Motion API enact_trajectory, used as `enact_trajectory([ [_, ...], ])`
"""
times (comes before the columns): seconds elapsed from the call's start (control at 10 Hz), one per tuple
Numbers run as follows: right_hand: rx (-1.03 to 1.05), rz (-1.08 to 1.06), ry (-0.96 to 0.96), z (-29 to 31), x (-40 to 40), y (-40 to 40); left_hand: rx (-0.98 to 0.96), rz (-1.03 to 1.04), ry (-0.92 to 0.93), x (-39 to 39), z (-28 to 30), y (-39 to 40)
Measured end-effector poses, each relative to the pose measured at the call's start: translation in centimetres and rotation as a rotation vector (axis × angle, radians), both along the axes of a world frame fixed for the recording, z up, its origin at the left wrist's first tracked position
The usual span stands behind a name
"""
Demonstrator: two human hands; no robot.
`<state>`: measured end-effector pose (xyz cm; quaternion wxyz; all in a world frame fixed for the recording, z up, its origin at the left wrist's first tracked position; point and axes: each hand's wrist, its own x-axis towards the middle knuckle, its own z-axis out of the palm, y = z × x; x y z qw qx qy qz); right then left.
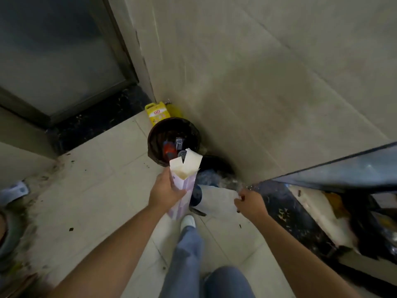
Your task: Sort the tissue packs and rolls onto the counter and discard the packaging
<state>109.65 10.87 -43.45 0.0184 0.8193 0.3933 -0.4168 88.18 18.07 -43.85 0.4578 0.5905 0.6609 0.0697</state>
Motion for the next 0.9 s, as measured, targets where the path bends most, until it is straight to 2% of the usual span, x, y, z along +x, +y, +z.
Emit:
enact_trajectory([
  [0.2,-0.162,-0.039,0.063,-10.3,1.2,4.1,-0.122,0.067,0.037,3.5,-9.9,3.6],
  [0.4,-0.270,-0.150,-0.063,-19.0,3.3,5.8,-0.206,0.063,0.102,5.8,-19.5,3.7],
  [0.6,-0.237,-0.090,-0.165,-24.6,4.5,7.2,-0.238,0.037,0.154,7.9,-26.3,3.4],
  [0.8,-0.195,-0.143,-0.023,-30.9,3.4,8.8,-0.352,-0.038,0.265,9.0,-32.3,3.5],
  [0.9,-0.137,-0.149,-0.059,-31.8,3.2,8.9,-0.386,-0.132,0.331,9.0,-32.6,3.4],
])
